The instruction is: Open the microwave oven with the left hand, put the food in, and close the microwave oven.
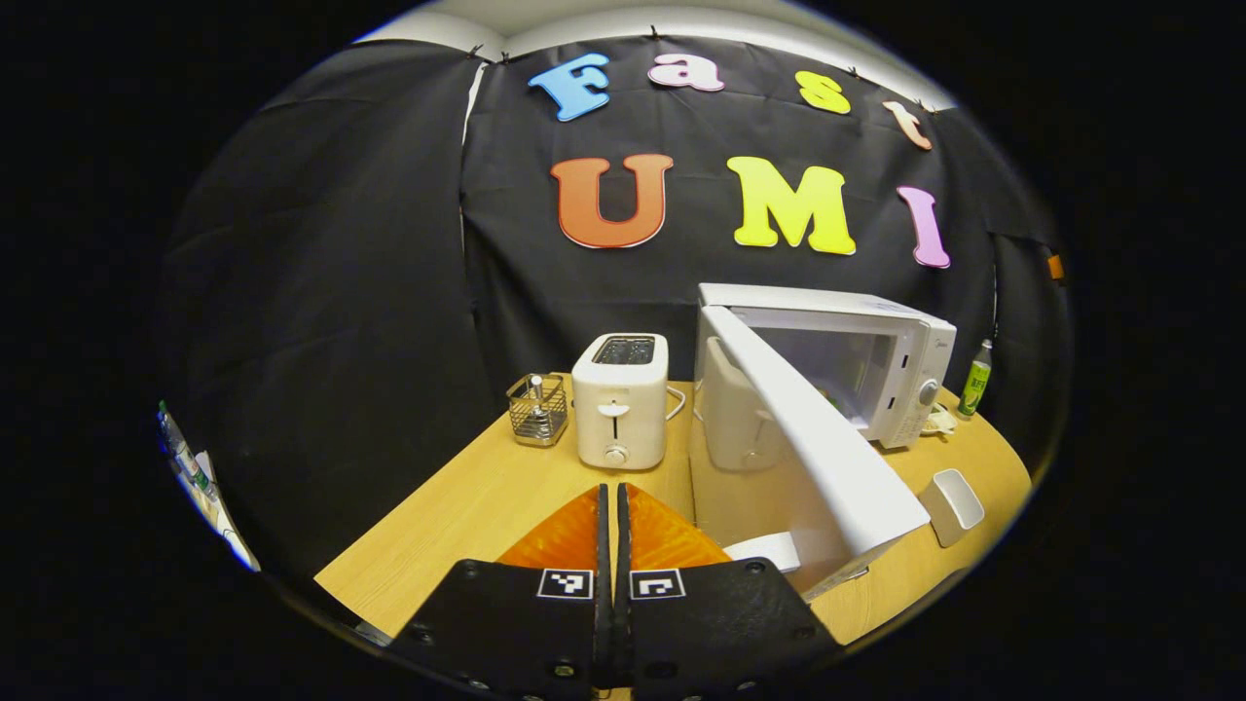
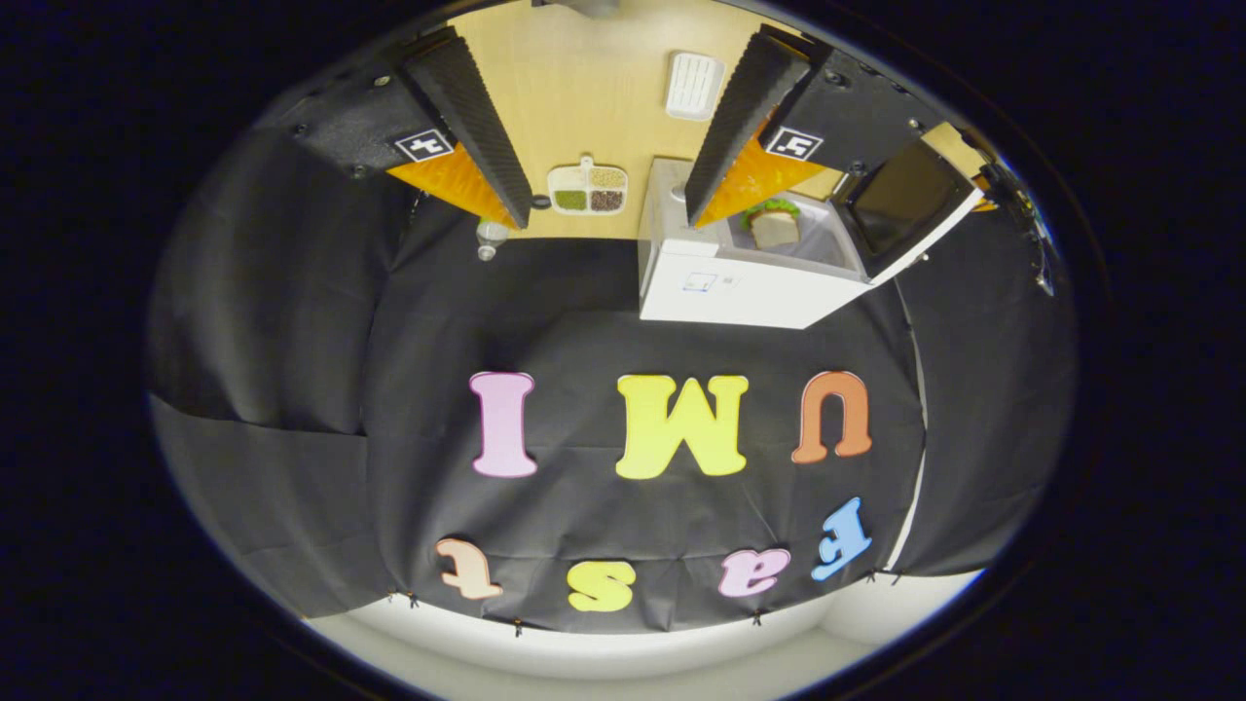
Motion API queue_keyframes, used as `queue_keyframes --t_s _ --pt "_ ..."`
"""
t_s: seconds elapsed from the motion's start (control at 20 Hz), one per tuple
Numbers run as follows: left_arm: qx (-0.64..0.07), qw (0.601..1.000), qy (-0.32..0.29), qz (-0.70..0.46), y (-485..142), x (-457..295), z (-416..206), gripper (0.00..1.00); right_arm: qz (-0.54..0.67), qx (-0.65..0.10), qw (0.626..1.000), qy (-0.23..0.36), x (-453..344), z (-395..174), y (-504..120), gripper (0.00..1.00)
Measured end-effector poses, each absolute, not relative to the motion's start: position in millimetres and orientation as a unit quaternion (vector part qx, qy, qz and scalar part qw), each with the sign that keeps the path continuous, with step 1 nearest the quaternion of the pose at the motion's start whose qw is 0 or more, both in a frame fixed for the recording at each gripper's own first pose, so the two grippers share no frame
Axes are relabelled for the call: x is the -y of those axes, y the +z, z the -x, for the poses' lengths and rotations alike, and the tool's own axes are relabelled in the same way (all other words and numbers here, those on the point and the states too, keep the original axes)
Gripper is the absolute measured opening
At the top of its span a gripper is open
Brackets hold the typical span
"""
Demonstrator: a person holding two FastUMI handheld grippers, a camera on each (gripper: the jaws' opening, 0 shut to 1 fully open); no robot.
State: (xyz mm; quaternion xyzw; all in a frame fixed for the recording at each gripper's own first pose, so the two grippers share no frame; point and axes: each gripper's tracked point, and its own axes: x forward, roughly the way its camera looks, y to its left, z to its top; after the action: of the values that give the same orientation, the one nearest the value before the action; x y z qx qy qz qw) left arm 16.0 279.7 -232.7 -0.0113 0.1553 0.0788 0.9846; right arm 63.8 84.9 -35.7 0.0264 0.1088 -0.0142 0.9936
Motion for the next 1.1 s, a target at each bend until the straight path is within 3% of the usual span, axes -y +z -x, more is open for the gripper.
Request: queue_keyframes --t_s 0.25,0.3,0.35,0.65,0.7,1.05,1.1 --pt "-0.153 0.988 0.029 0.006 -228.4 -232.7 -26.4 0.0 -0.028 -0.112 0.993 -0.004 -97.9 -64.8 -41.1 0.92" --pt "-0.153 0.988 0.017 0.005 -226.7 -221.4 -28.3 0.0 -0.029 -0.113 0.993 -0.002 -99.5 -65.1 -41.6 1.0" --pt "-0.15 0.989 0.003 0.002 -224.2 -210.7 -30.6 0.0 -0.029 -0.114 0.993 -0.001 -100.5 -65.2 -43.4 0.92" --pt "-0.146 0.988 -0.055 -0.003 -223.8 -151.5 -39.1 0.0 -0.033 -0.116 0.993 -0.002 -100.0 -61.8 -47.1 0.92" --pt "-0.149 0.987 -0.061 -0.003 -225.8 -143.5 -41.4 0.0 -0.033 -0.116 0.993 -0.004 -98.2 -60.9 -47.8 1.0" --pt "-0.155 0.982 -0.109 -0.013 -231.0 -91.5 -48.2 0.0 -0.02 -0.111 0.993 -0.015 -84.7 -50.5 -46.1 1.0" --pt "-0.154 0.981 -0.115 -0.015 -230.6 -84.9 -50.5 0.0 -0.02 -0.111 0.993 -0.017 -83.0 -49.0 -46.2 0.92"
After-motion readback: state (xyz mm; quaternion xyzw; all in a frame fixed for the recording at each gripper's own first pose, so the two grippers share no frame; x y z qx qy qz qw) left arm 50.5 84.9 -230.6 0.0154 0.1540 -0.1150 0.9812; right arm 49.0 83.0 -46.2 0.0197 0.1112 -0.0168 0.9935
